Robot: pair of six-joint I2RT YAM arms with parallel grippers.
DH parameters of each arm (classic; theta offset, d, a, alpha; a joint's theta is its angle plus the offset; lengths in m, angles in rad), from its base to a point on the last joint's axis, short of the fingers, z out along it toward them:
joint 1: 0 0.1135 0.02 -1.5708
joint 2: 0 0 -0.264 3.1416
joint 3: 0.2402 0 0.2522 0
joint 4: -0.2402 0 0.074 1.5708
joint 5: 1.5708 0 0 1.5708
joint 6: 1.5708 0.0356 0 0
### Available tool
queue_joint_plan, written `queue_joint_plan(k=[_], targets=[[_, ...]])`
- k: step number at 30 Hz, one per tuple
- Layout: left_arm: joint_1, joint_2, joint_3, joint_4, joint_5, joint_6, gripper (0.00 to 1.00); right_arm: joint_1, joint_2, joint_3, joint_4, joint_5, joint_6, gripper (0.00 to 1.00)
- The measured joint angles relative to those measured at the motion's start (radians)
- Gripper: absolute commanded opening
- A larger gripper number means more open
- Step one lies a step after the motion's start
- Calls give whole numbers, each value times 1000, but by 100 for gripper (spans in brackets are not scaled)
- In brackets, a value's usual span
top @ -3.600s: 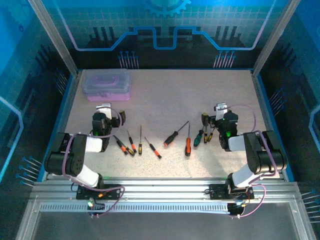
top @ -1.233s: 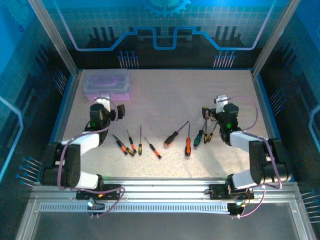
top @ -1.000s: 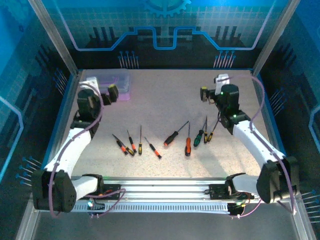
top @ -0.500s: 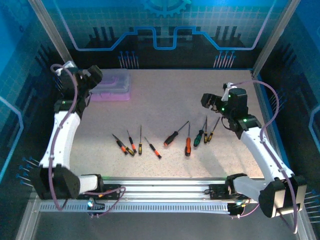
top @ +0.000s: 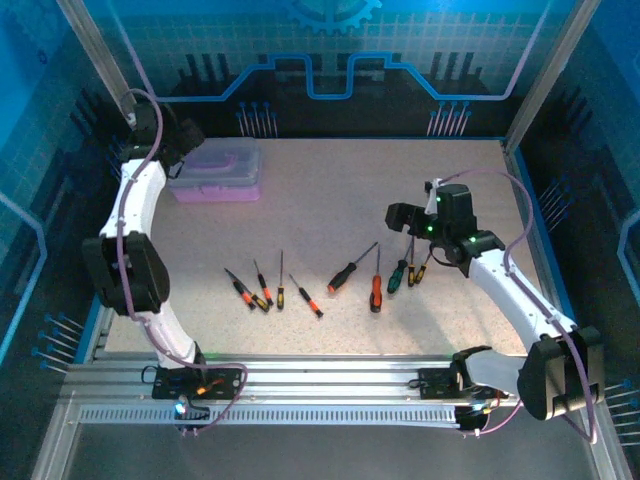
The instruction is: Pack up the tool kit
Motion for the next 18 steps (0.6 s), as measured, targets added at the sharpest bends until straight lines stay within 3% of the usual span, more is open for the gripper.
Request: queue_joint_plan(k=[8,18], targets=[[15,174,104,-26,-71,80,99,1,58,0,-8,0,-34,99],[66,218,111,-8,-177,134,99,26,115,23,-24,9,-51,98]])
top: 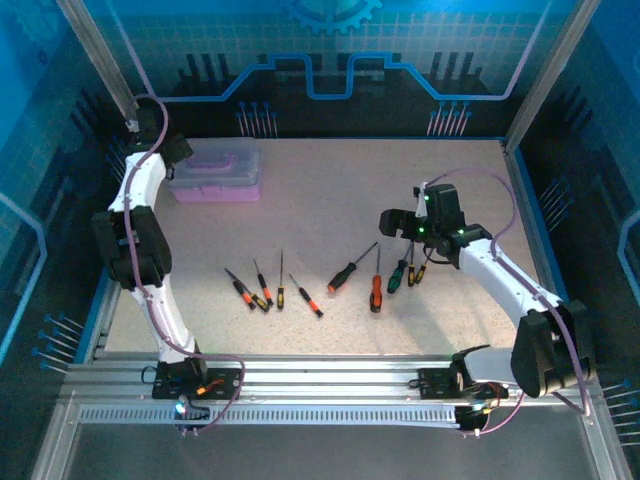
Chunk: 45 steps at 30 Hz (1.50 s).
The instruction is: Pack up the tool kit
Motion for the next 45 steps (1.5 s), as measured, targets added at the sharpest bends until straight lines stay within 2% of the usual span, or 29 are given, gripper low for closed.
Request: queue_joint_plan(k=[14,20,24,30,35,45], targets=[[21,51,4,13,82,26,98,65,20,7,-3,87,-8,98],[21,53,-16,13,188,41,90,84,23,7,-5,105,-8,98],[23,50,-43,24,232,10,87,85,21,7,-6,119,-8,98],[5,-33,-165,45,299,-116,83,86,-18,7,-10,116,-2,98],[-79,-111,-288,66,367,-233,83,90,-45,7,-22,110,0,98],[-445,-315,-580,201,401,-440,82,93,-140,-44,-47,125,3,99]])
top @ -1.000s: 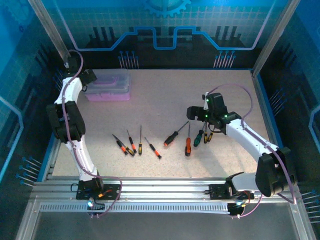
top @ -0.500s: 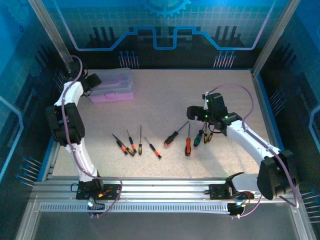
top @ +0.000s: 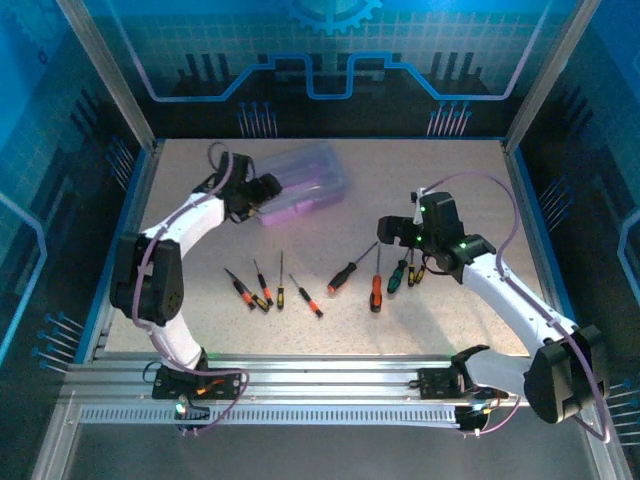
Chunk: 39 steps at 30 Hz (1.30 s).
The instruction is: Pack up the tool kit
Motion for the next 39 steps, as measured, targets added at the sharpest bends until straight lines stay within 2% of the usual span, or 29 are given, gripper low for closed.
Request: queue_joint_plan(k=[5,11,14,16,20,23,28,34,39], targets=[[-111,-41,-33,-1,56,-25,83,0,-14,-19,-22,27,0,99],[-119,-125,-24,-68,50,21,89,0,-42,-19,-21,35,5,96],[-113,-134,51,-124,6,91,91,0,-39,-23,-16,31,12,84],[-103,-111,149,-164,-17,143,91,0,-13,-20,-10,32,19,66],[-86,20,423,-211,-21,232,91,4,129,52,-11,40,25,44],[-78,125,561,-211,11,289,91,5,275,150,-2,35,34,41],[-74,283,655,-208,8,375,88,5,463,277,12,-16,67,25],[-61,391,637,-203,-32,443,89,5,639,378,42,-89,124,23],[-51,398,631,-191,16,466,86,5,766,491,36,-118,141,24]])
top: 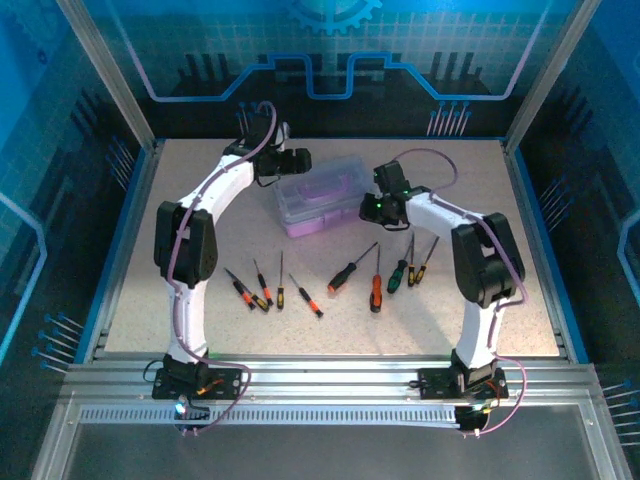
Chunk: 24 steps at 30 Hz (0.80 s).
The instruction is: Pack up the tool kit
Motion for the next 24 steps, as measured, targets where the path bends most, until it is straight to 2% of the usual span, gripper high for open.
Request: queue_joint_plan(k=[3,12,18,24], targets=[[2,-9,-35,41,37,8,84,-1,56,75,-16,-5,2,26],[-2,-158,-238,61,108,10,82,-32,201,305,-79,-76,15,48],[-28,-277,-388,51,145,-15,83,-42,231,349,-85,-124,14,48],[-58,-303,-434,50,145,-47,83,-53,246,363,-85,-166,20,53]])
